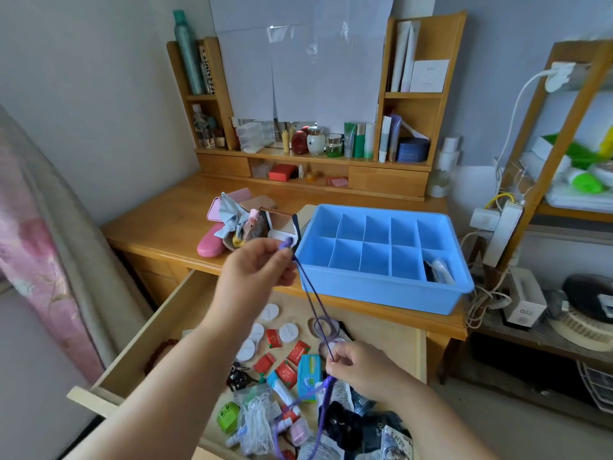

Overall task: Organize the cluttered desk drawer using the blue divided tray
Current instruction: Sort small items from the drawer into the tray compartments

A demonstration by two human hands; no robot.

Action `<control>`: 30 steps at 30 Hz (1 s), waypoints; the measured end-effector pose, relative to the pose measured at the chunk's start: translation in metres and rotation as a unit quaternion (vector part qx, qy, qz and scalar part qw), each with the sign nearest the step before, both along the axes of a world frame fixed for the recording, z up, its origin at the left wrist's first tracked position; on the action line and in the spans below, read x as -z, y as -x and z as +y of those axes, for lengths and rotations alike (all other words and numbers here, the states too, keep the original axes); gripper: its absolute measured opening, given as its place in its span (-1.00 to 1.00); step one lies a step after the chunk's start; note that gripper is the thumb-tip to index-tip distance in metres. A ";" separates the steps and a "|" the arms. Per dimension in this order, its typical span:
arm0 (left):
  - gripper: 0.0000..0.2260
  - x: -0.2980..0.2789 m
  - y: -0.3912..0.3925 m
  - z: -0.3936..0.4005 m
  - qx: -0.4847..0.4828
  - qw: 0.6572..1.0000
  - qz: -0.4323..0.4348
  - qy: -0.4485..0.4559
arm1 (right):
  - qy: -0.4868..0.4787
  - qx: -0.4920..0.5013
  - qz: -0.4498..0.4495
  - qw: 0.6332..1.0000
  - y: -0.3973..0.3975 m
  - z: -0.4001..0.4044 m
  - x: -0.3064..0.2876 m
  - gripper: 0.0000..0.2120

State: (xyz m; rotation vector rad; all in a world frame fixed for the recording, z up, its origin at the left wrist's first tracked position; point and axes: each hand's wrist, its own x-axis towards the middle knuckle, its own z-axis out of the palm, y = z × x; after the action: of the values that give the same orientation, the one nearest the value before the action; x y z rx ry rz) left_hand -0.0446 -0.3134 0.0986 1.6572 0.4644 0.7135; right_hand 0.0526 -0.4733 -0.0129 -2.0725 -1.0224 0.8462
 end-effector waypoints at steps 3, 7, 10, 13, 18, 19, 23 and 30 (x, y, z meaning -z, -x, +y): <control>-0.91 0.006 0.004 0.024 -0.061 0.995 -0.031 0.072 | 0.033 0.004 0.054 0.998 -0.004 -0.006 0.008 -0.82; -0.88 0.019 0.009 0.050 -0.114 0.975 -0.070 0.177 | -0.056 0.077 0.121 0.988 -0.005 -0.007 0.011 -0.85; -0.89 0.033 0.012 0.068 -0.143 0.956 -0.061 0.249 | -0.069 0.071 0.072 0.992 -0.002 -0.006 0.011 -0.83; -0.90 0.054 0.019 0.087 -0.175 0.926 -0.020 0.334 | -0.113 0.090 0.086 0.986 0.000 -0.006 0.008 -0.76; -0.89 0.109 0.037 0.094 -0.172 0.900 0.147 0.373 | -0.212 0.107 0.247 0.939 0.002 -0.004 -0.005 -0.81; -0.86 0.118 0.040 0.089 -0.161 0.905 0.201 0.340 | -0.219 0.107 0.251 0.937 0.004 -0.003 -0.008 -0.81; -0.59 0.125 0.038 0.052 -0.089 0.927 0.364 -0.030 | -0.207 0.106 0.146 0.962 0.005 0.004 -0.017 -0.77; -0.13 0.092 0.010 -0.031 0.250 0.960 0.122 0.018 | -0.262 0.144 0.297 0.907 0.005 0.012 -0.017 -0.68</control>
State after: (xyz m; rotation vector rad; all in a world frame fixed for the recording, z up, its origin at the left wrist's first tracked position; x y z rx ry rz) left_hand -0.0546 -0.3446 0.0068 1.7394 0.2097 0.1254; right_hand 0.0476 -0.4608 0.0046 -1.3334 -0.5093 0.8530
